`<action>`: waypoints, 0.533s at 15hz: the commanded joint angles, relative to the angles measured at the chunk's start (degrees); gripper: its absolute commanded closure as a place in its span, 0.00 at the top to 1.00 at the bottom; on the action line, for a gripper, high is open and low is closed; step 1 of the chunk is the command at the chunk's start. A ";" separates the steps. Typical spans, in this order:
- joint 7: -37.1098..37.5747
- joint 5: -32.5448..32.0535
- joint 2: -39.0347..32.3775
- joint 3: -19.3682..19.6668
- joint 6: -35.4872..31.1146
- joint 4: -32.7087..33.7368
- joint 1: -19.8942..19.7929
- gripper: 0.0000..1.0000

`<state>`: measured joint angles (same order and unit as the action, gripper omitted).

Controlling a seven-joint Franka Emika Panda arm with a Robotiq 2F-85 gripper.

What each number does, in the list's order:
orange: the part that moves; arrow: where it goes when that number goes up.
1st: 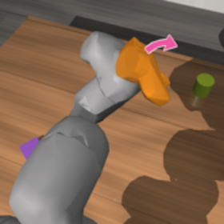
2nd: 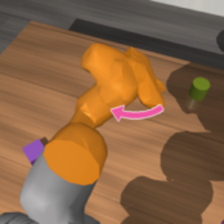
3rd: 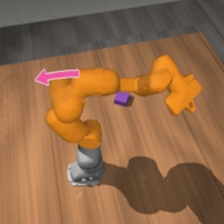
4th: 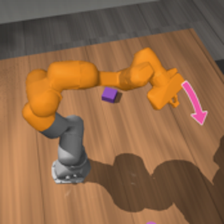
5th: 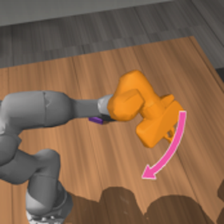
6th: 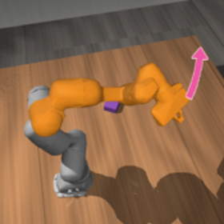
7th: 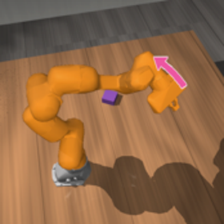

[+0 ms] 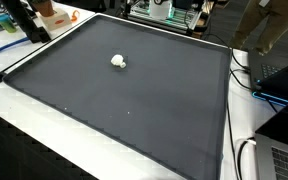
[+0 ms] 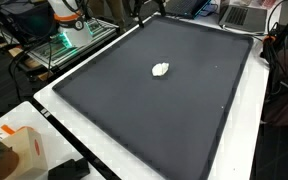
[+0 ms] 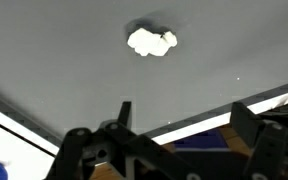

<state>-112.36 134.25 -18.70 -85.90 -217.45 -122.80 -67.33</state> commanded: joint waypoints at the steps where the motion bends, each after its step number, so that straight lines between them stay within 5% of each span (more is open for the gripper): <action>1: 4.08 -4.07 9.66 0.87 10.23 -7.90 -2.47 1.00; 8: 14.53 -9.59 22.36 8.73 21.14 -14.34 3.24 1.00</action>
<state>-105.04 127.06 -3.89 -79.78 -199.70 -133.78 -66.52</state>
